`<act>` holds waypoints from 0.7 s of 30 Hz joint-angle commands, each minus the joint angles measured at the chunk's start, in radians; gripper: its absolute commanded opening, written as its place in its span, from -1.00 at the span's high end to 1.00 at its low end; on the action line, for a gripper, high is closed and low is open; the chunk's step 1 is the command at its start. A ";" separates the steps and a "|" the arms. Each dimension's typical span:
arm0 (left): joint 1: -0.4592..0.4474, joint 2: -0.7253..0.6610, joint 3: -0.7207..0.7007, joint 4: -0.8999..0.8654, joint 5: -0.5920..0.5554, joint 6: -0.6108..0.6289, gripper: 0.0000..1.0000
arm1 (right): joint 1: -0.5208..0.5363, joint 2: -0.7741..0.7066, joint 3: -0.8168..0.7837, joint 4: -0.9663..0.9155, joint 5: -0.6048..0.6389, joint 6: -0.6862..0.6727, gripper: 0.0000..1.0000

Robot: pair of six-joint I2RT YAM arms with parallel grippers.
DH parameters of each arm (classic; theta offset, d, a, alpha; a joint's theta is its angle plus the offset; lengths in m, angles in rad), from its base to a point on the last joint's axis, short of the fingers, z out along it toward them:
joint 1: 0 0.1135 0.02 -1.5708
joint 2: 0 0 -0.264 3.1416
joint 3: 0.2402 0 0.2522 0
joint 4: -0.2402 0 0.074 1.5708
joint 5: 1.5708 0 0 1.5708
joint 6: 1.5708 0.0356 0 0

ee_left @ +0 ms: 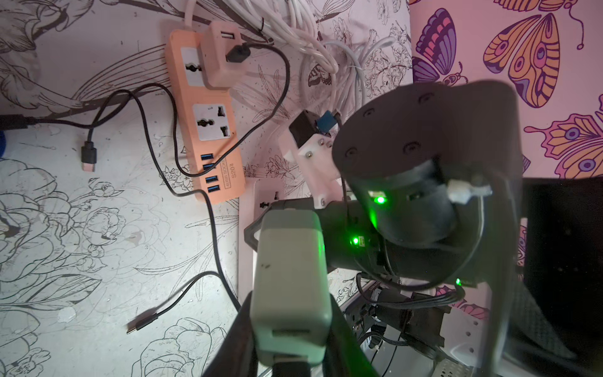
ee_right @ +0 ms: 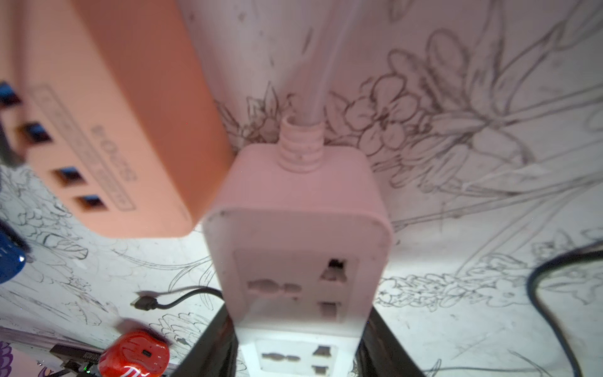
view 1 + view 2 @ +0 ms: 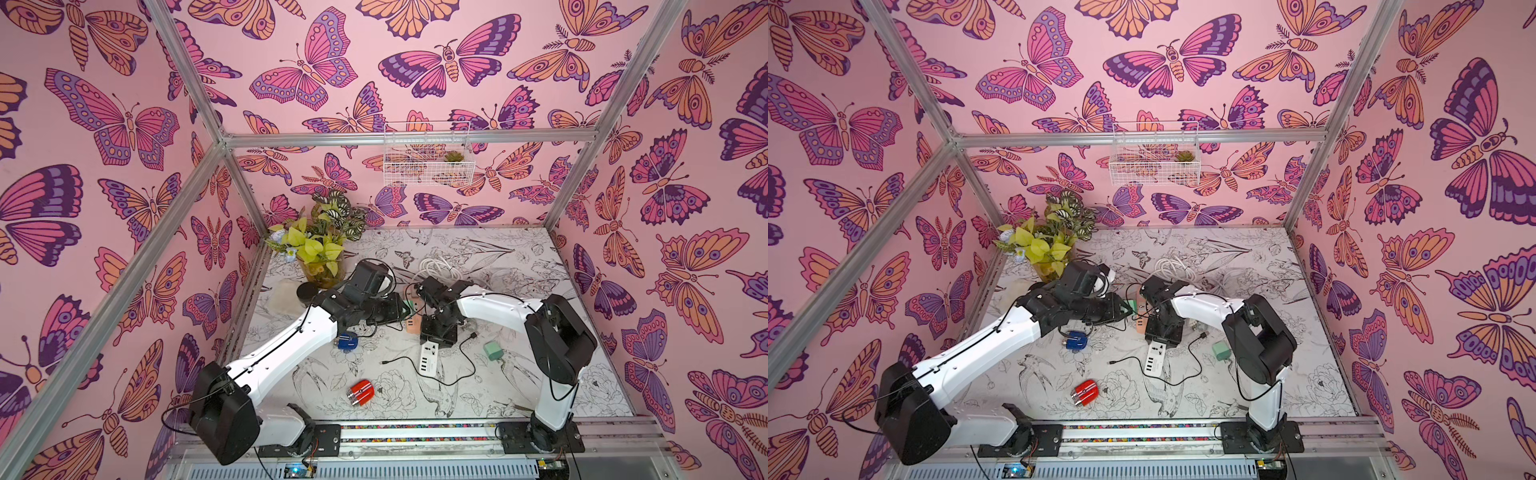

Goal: Charge the electric shaver
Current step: Move the socket to the center of the board, then insert the plug into the socket.

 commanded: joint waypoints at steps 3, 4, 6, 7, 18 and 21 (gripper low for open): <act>-0.016 0.051 0.027 -0.044 0.020 0.013 1.00 | -0.012 -0.072 -0.008 -0.055 0.026 0.003 -0.37; -0.024 0.064 0.036 -0.052 0.015 0.019 1.00 | -0.020 -0.095 0.001 -0.069 0.039 -0.006 -0.44; -0.040 0.089 0.058 -0.074 0.002 0.034 1.00 | -0.041 -0.147 0.021 -0.105 0.072 -0.023 -0.63; -0.050 0.106 0.073 -0.090 -0.006 0.042 1.00 | -0.057 -0.173 0.025 -0.129 0.092 -0.029 -0.67; -0.167 0.397 0.329 -0.275 -0.105 0.094 1.00 | -0.321 -0.565 -0.207 -0.131 0.122 -0.112 -0.56; -0.184 0.485 0.416 -0.345 -0.137 0.096 1.00 | -0.345 -0.614 -0.222 -0.163 0.120 -0.129 -0.55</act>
